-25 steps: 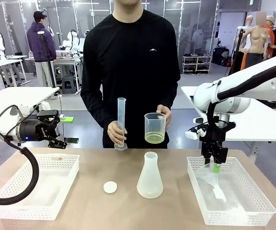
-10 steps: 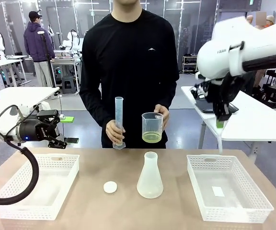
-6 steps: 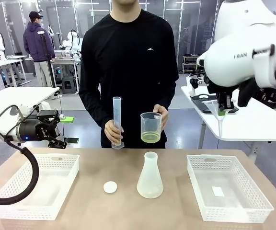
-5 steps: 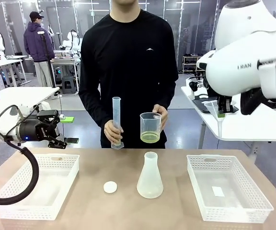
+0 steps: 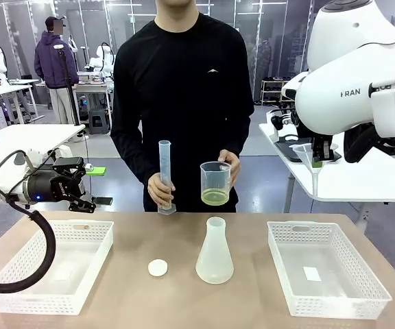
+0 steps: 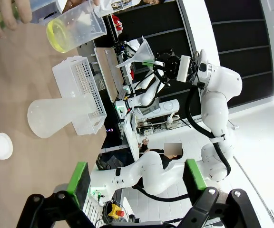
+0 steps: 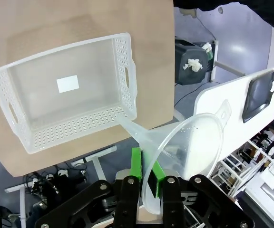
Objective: Prepare the solutions needed for the experiment.
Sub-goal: Pick up the Plastic Funnel and insert it into the Big flask.
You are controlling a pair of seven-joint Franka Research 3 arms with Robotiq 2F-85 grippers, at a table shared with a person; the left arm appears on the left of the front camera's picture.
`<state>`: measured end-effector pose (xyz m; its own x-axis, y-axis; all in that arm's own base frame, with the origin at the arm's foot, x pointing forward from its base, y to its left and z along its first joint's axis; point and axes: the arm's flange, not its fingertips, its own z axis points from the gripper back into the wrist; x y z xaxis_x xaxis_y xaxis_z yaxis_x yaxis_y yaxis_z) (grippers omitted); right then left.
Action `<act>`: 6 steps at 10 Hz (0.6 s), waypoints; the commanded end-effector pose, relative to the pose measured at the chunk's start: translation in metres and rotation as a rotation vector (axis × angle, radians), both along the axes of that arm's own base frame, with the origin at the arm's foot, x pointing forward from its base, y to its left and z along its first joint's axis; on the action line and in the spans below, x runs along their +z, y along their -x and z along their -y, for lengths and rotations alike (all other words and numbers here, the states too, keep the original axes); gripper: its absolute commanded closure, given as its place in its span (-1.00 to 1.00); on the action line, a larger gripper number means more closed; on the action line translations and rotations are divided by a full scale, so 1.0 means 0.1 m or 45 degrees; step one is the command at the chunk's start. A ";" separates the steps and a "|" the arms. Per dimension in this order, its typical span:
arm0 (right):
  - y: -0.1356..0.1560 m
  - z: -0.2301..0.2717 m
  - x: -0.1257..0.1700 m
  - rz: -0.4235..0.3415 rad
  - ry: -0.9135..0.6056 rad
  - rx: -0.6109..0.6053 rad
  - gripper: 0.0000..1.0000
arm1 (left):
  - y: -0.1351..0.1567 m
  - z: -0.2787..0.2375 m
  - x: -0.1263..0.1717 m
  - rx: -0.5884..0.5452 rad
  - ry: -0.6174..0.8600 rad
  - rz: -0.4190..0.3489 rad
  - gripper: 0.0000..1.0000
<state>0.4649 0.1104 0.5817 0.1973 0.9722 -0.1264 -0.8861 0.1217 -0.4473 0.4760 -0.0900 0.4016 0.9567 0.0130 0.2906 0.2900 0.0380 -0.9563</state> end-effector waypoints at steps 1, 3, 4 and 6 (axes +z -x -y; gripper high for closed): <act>0.01 0.00 -0.01 0.002 0.001 0.001 0.89 | 0.00 0.00 0.01 0.000 -0.002 -0.002 -1.00; -0.02 -0.44 -0.09 0.062 0.052 0.273 0.89 | 0.00 0.00 0.01 0.000 -0.002 -0.002 -1.00; 0.02 -0.67 -0.05 0.096 0.066 0.369 0.89 | 0.00 0.00 0.01 0.000 -0.002 -0.002 -1.00; 0.14 -1.04 0.00 0.156 0.024 0.575 0.89 | 0.00 0.00 0.01 0.000 -0.002 -0.002 -1.00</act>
<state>0.4475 0.2155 0.5812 -0.1499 0.9750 -0.1641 -0.8236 -0.2150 -0.5248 0.4760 -0.0901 0.4016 0.9568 0.0127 0.2906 0.2900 0.0380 -0.9563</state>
